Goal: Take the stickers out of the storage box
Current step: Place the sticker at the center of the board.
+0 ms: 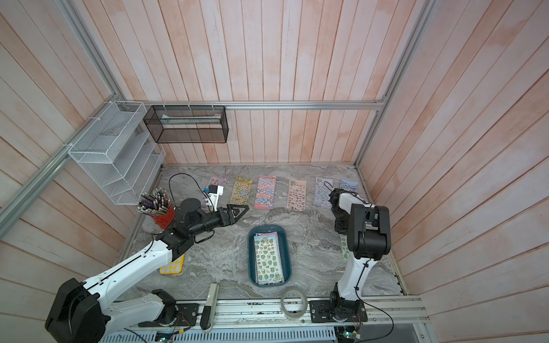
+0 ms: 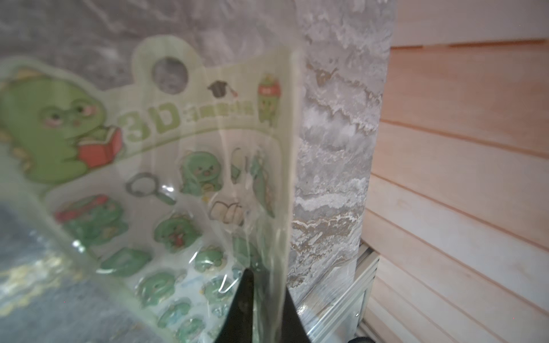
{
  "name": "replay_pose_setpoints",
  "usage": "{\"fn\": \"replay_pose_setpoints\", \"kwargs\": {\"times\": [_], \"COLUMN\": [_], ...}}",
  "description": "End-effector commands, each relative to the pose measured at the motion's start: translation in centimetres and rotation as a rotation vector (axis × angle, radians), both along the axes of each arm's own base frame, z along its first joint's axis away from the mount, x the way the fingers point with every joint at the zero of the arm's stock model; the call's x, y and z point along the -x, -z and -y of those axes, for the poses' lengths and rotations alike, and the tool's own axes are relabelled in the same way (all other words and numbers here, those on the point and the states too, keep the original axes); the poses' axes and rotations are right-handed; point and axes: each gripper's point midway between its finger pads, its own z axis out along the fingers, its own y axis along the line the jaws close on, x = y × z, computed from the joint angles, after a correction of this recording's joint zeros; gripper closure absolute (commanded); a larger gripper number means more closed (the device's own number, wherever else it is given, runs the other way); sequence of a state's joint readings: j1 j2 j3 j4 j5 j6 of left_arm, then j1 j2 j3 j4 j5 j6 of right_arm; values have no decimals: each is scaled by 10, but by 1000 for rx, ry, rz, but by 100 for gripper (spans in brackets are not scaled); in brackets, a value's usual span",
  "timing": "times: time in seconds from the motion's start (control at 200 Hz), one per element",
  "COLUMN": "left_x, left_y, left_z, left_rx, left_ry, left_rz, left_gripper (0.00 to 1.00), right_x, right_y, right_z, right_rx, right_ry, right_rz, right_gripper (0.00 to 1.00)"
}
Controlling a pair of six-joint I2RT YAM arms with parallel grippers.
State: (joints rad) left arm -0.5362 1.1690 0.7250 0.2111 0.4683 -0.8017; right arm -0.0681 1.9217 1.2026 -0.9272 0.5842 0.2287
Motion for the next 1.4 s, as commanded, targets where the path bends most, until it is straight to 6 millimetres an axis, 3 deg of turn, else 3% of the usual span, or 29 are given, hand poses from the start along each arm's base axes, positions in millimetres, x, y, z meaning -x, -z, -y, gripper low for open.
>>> {"fn": "replay_pose_setpoints", "kwargs": {"times": [0.0,0.23,0.375,0.52,0.62,0.76,0.925,1.02,1.145,1.25,1.395], "left_x": [-2,-4,-4,-4,-5,-7,-5,1,12,25,36], "left_y": [-2,1,3,3,3,11,31,38,53,74,102], "left_z": [0,0,1,0,-1,-9,-29,-38,-44,-37,-26], "left_rx": [16,14,15,16,-6,-72,-183,-207,-283,-417,-493], "left_ry": [6,11,19,15,10,-33,-116,-139,-160,-164,-146], "left_rz": [10,1,-8,-9,-10,-24,-78,-95,-130,-154,-219], "left_gripper": [3,3,4,4,4,4,6,7,9,10,12], "right_x": [9,9,3,-6,-19,-50,-84,-94,-91,-81,-66], "right_y": [2,-15,-43,-75,-99,-130,-157,-180,-177,-181,-198], "right_z": [9,21,26,26,13,-27,-99,-132,-180,-219,-240], "right_rx": [61,153,205,234,233,160,-54,-81,-249,-419,-423], "right_ry": [16,29,45,47,16,-71,-230,-341,-483,-573,-673], "right_rz": [-63,-46,48,171,271,444,665,787,881,971,1039], "right_gripper": [72,52,41,39,39,41,46,47,49,51,57]}}
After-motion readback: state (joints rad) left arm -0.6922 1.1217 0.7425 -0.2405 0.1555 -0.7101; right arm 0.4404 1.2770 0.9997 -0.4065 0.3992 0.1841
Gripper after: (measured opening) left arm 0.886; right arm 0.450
